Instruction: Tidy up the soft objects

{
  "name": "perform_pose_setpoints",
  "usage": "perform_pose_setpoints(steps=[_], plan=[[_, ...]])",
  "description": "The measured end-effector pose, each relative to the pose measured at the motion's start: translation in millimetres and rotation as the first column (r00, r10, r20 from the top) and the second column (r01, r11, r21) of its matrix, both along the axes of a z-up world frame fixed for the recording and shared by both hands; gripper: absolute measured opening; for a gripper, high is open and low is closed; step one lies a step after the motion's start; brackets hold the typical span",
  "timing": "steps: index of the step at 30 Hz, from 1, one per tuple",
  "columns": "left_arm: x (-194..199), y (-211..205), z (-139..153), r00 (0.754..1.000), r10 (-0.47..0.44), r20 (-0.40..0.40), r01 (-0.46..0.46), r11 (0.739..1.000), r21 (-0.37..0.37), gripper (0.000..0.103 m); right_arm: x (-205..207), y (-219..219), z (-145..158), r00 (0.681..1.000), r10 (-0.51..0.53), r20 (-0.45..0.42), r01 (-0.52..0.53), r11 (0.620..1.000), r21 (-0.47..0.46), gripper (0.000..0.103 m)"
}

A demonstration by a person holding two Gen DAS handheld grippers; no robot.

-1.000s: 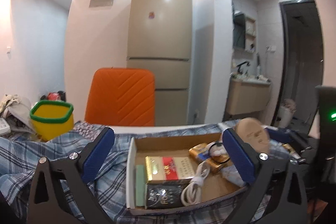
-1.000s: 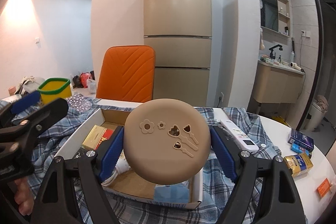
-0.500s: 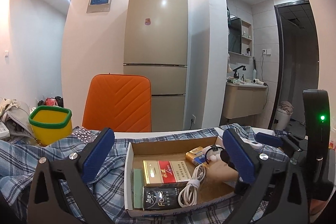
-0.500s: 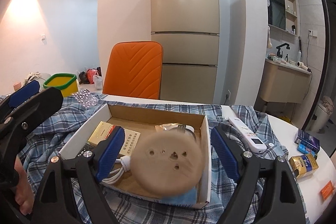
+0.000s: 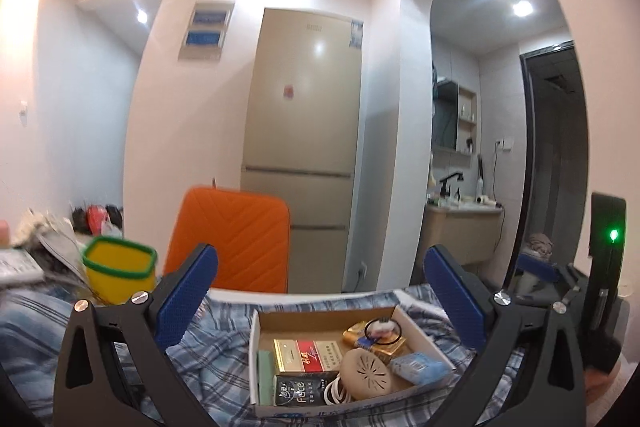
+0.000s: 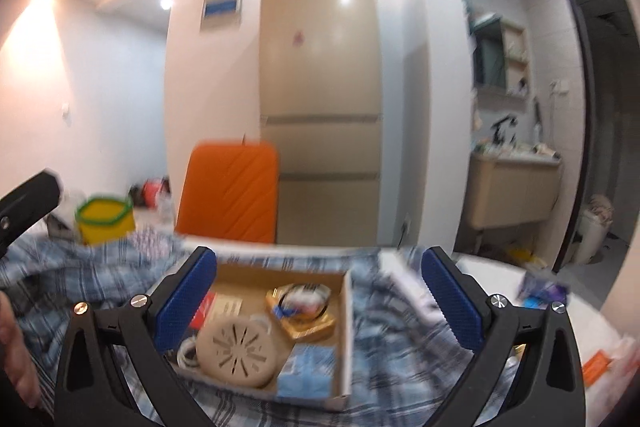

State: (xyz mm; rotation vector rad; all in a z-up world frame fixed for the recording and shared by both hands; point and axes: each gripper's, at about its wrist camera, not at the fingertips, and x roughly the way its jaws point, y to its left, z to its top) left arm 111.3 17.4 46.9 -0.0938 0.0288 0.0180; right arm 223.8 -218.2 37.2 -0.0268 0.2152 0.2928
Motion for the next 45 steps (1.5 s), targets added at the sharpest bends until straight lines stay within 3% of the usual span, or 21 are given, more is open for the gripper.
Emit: perform_pose_setpoints(steps=[5, 9, 13, 18, 28, 32, 37, 43, 45], plan=[[-54.0, -12.1, 4.0, 1.0, 0.003, 0.023, -0.004, 0.999, 0.04, 0.103, -54.7, -33.4, 27.8, 0.992, -0.059, 0.109, 0.05, 0.995, 0.081, 0.103], [-90.2, -25.5, -13.2, 0.995, 0.064, 0.072, -0.07, 0.993, 0.092, 0.103, -110.9, -44.6, 22.4, 0.974, -0.123, 0.193, 0.107, 0.99, 0.087, 0.103], [-97.5, -36.6, -21.8, 0.998, 0.056, 0.022, -0.058, 0.99, 0.129, 0.103, -159.3, -44.7, 13.1, 0.941, -0.172, 0.29, 0.161, 0.985, 0.062, 0.103], [-100.7, -27.7, -18.9, 0.998, 0.062, 0.028, -0.063, 0.996, 0.07, 0.103, -164.1, -35.4, 13.8, 0.967, -0.099, 0.237, 0.101, 0.995, 0.005, 0.103], [-88.3, -18.0, -32.9, 0.998, 0.054, -0.036, -0.053, 0.998, 0.021, 0.103, -157.2, -33.5, -2.2, 0.983, -0.08, 0.162, 0.078, 0.997, 0.022, 0.103], [-85.0, -15.7, -30.5, 0.997, 0.048, -0.052, -0.047, 0.999, 0.023, 0.103, -154.4, -32.4, -7.7, 0.987, -0.069, 0.145, 0.067, 0.998, 0.021, 0.103], [-72.3, -19.7, -18.8, 0.994, 0.075, -0.075, -0.067, 0.992, 0.103, 0.103, -157.7, -30.6, -8.8, 0.987, -0.056, 0.152, 0.055, 0.998, 0.008, 0.103], [-54.1, -18.0, -48.1, 0.978, 0.032, -0.205, -0.021, 0.998, 0.055, 0.103, -155.7, -27.9, -11.0, 0.99, -0.036, 0.136, 0.037, 0.999, -0.002, 0.103], [-53.4, -19.7, -48.8, 0.978, 0.026, -0.205, -0.013, 0.998, 0.063, 0.103, -152.4, -30.1, -12.4, 0.993, -0.035, 0.116, 0.035, 0.999, 0.008, 0.103]])
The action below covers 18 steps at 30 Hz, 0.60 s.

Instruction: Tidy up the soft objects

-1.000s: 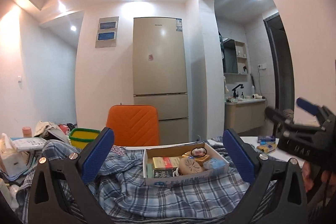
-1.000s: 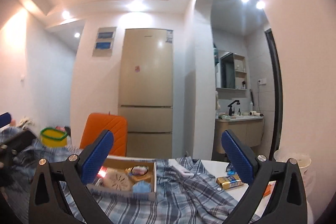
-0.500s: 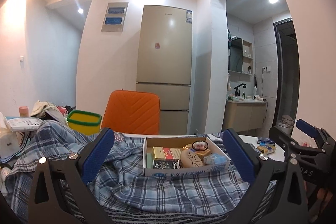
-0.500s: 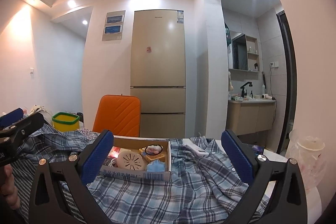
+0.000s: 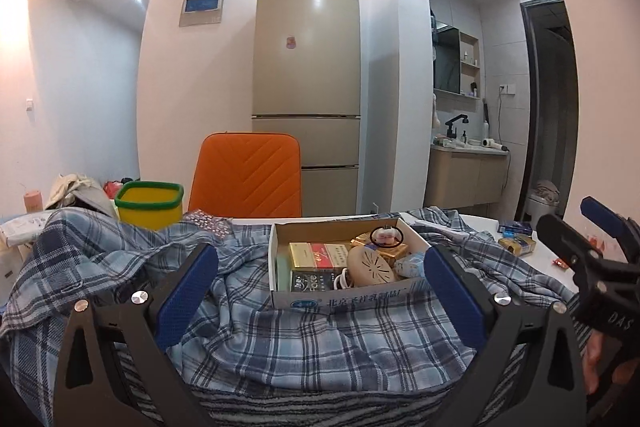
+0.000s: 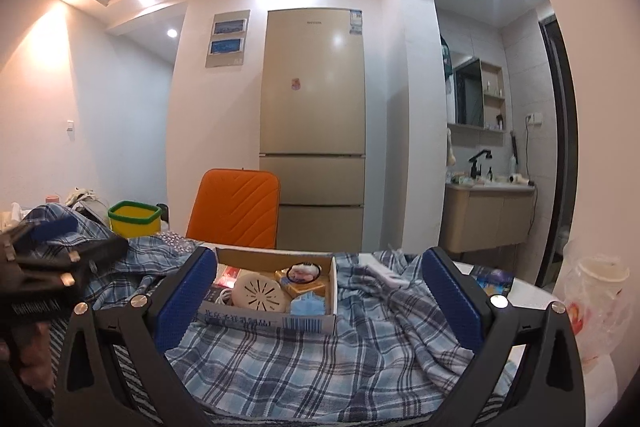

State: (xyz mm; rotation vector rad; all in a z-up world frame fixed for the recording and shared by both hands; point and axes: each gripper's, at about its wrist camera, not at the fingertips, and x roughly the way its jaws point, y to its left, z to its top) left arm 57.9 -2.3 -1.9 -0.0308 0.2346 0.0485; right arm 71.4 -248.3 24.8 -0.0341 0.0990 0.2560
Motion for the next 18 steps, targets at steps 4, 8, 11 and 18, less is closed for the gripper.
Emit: perform_pose_setpoints(steps=[4, 8, 11, 18], plan=[[0.9, -4.6, -3.1, 1.0, -0.008, -0.009, 0.008, 1.0, 0.018, 0.103, 3.2, -5.2, -1.3, 0.999, -0.038, -0.021, 0.039, 0.999, 0.021, 0.103], [-1.8, -7.1, -1.7, 1.0, -0.004, 0.003, 0.004, 1.0, 0.028, 0.103, 0.4, -4.0, -1.3, 0.998, -0.054, -0.013, 0.054, 0.998, 0.013, 0.103], [-4.4, -4.1, -0.8, 1.0, 0.0, 0.017, 0.0, 1.0, 0.019, 0.103, -2.1, -4.3, -1.4, 0.999, -0.052, 0.0, 0.052, 0.999, 0.015, 0.103], [-6.8, -5.3, 0.3, 0.999, 0.005, 0.033, -0.006, 1.0, 0.027, 0.103, -2.5, -6.0, -2.6, 0.999, -0.049, -0.008, 0.049, 0.999, 0.022, 0.103]])
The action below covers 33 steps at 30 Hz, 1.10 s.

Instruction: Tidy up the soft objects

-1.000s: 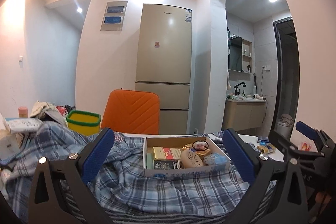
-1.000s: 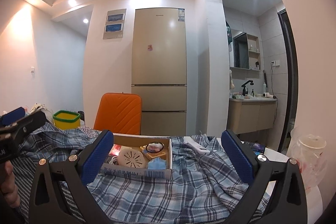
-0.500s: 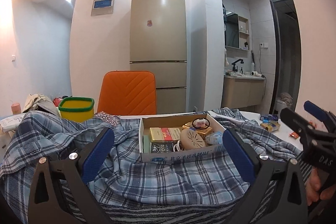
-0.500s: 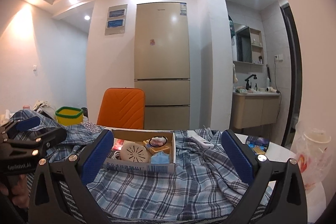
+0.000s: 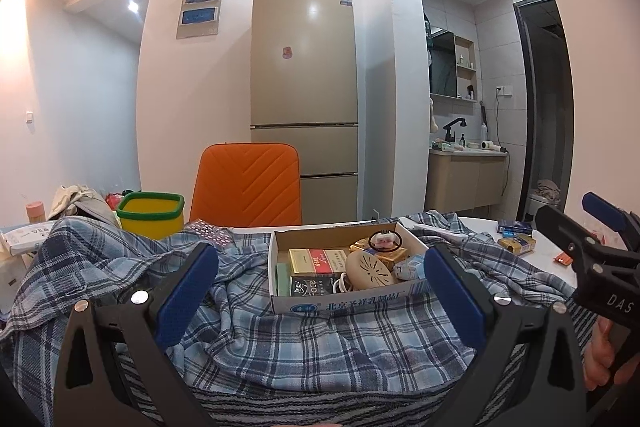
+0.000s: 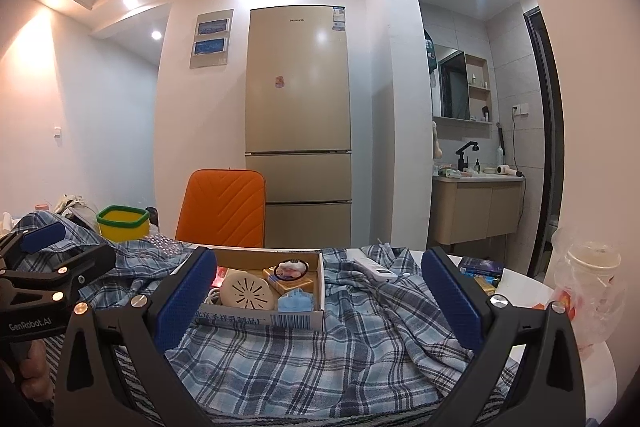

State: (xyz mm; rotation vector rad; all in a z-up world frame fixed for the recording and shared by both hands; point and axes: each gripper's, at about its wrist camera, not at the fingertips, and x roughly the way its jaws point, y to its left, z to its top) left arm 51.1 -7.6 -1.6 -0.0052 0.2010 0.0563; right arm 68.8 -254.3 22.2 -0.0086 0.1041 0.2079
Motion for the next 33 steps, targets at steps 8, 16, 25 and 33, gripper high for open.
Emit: perform_pose_setpoints(steps=[8, 16, 25, 33], plan=[[-2.8, 0.8, 1.4, 1.0, -0.004, 0.009, 0.004, 1.0, 0.0, 0.103, -5.6, -0.3, 2.1, 1.0, 0.007, 0.021, -0.007, 1.0, 0.006, 0.103], [-3.3, 0.0, 1.6, 1.0, -0.001, 0.011, 0.001, 1.0, 0.0, 0.103, -7.8, -0.5, 4.5, 1.0, 0.003, 0.03, -0.004, 1.0, 0.002, 0.103], [-3.8, -1.4, 1.6, 1.0, -0.003, 0.013, 0.003, 1.0, 0.007, 0.103, -4.2, 0.9, 3.8, 1.0, 0.017, 0.021, -0.017, 1.0, -0.005, 0.103], [-4.7, -0.9, 1.6, 1.0, 0.001, 0.018, -0.001, 1.0, 0.003, 0.103, -2.8, 0.9, 2.8, 1.0, 0.016, 0.018, -0.016, 1.0, -0.004, 0.103]])
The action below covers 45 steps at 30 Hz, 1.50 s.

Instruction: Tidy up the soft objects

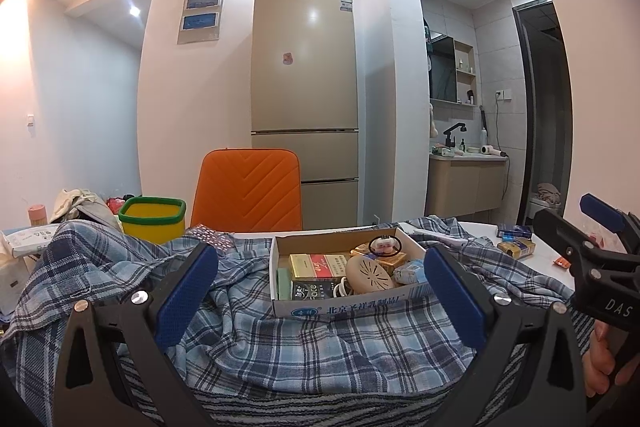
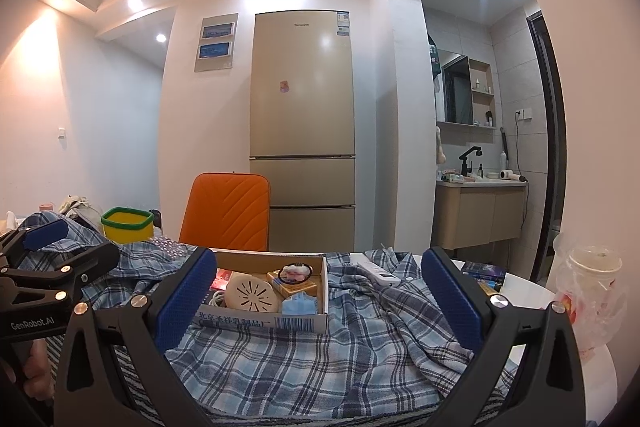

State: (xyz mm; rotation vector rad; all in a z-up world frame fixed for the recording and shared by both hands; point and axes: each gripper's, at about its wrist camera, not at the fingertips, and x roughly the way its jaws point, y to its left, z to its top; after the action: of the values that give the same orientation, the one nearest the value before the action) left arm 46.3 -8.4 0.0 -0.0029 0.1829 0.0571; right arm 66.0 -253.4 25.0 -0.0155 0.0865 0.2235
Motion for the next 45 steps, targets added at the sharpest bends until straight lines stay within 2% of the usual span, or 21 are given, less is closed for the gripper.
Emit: perform_pose_setpoints(steps=[45], plan=[[-1.3, 1.3, 1.3, 1.0, 0.011, 0.005, -0.011, 1.0, -0.005, 0.103, 0.9, 0.8, -3.3, 1.0, 0.015, 0.001, -0.015, 1.0, 0.004, 0.103]])
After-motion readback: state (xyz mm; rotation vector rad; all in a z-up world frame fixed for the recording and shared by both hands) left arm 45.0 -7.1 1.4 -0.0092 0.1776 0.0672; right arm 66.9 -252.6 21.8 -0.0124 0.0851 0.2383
